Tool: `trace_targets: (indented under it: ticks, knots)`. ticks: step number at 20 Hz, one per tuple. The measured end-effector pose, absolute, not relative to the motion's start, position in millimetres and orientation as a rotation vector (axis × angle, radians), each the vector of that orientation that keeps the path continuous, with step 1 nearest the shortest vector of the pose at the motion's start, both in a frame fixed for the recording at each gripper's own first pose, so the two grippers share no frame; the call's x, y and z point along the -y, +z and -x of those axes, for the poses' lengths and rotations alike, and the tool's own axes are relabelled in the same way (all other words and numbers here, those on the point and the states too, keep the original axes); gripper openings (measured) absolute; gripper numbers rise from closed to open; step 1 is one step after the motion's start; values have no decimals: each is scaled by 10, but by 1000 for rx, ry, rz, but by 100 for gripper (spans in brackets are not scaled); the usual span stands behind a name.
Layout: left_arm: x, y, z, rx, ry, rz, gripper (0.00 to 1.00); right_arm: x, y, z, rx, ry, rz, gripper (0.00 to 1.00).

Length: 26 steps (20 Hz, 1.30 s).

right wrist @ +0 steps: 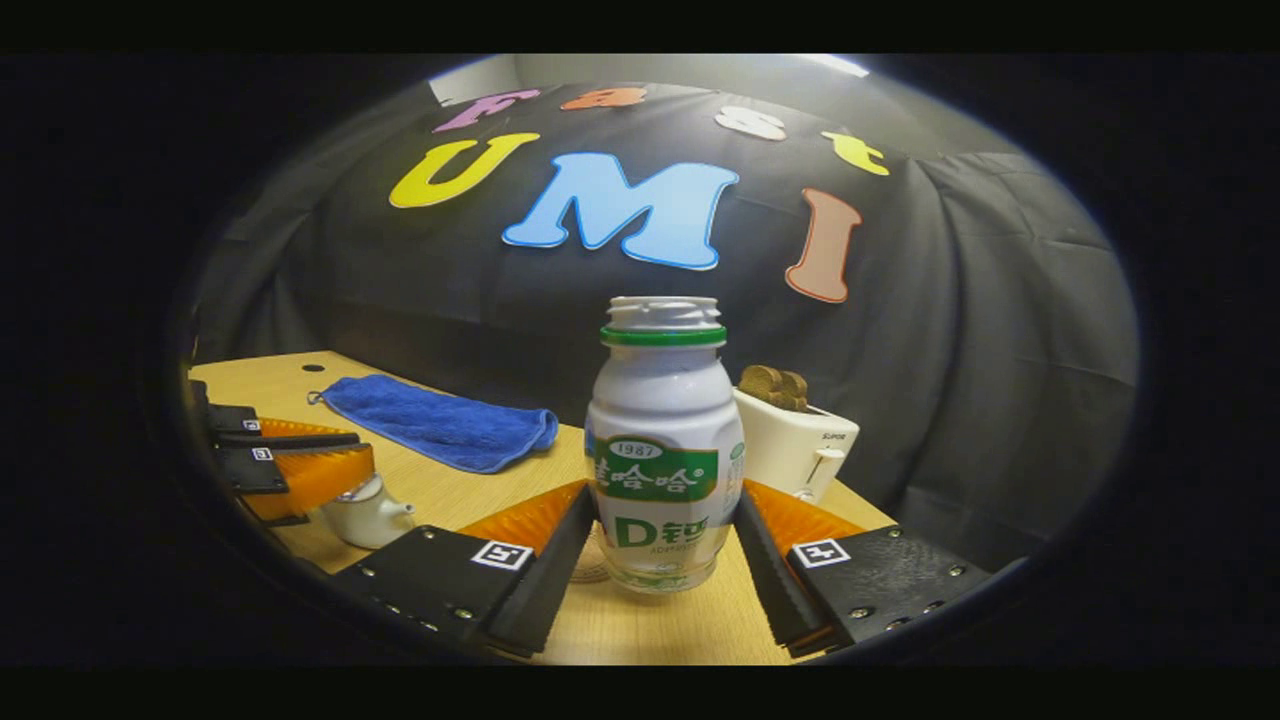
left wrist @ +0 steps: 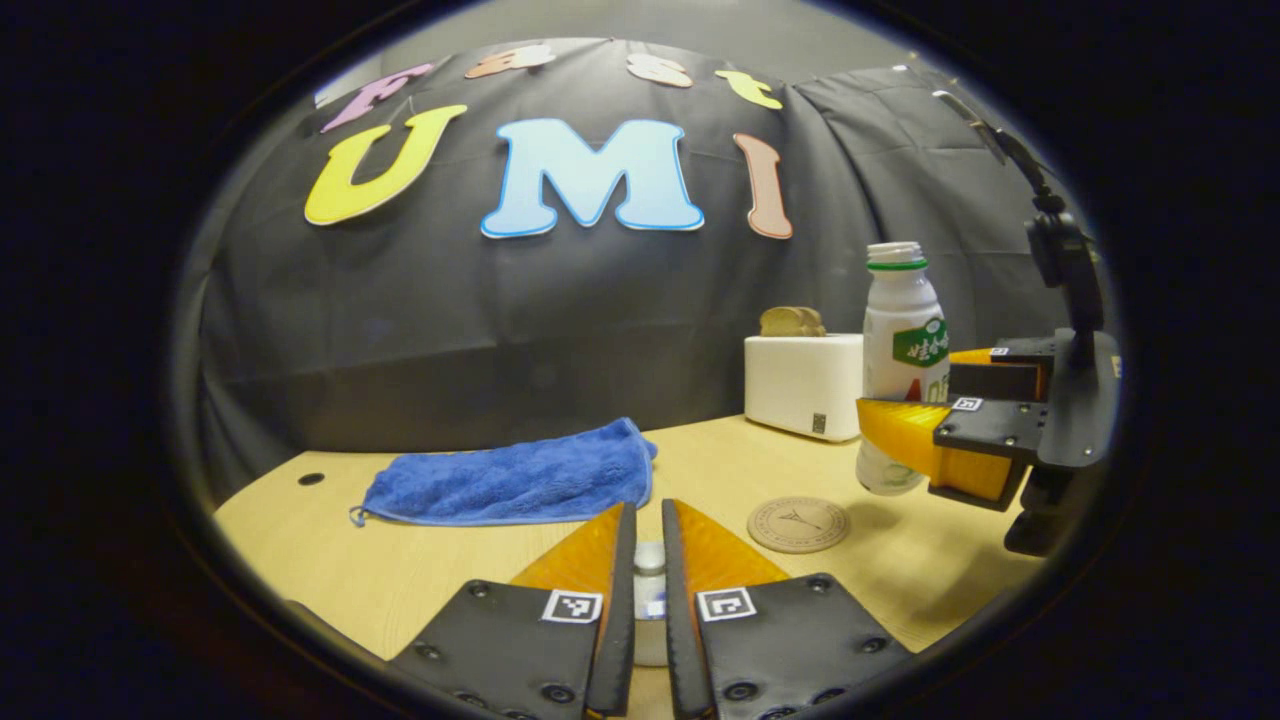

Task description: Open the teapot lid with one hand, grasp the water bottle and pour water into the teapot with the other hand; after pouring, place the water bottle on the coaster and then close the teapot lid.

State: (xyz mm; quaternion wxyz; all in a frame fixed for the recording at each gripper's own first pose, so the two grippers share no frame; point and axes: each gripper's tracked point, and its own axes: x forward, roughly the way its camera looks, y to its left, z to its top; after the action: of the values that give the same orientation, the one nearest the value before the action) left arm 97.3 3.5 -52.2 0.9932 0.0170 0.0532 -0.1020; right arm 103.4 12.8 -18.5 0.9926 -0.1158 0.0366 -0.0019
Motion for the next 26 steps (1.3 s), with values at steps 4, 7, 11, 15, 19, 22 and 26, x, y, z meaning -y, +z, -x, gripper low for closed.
trace_targets:
  ticks: [4, 7, 11, 15, 19, 22, 26]
  knots:
    - [-45, -501, -921, -107, -200, -43, 22, -152, -217, -1047, -77, 20, 189, 79]
    - [-68, -421, -885, -88, -197, -40, 22, -178, -264, -1074, -91, 43, 145, 79]
    - [-121, -365, -862, -75, -187, -27, 22, -222, -304, -1096, -105, 82, 67, 79]
    - [-181, -310, -829, -61, -176, -17, 22, -269, -320, -1152, -119, 124, -21, 80]
    - [-267, -271, -812, -53, -162, 1, 22, -348, -283, -1205, -109, 160, -74, 79]
    - [-355, -223, -787, -42, -148, 15, 29, -438, -273, -1255, -98, 185, -60, 79]
    - [-454, -204, -777, -34, -130, 29, 22, -503, -319, -1349, -106, 195, -28, 79]
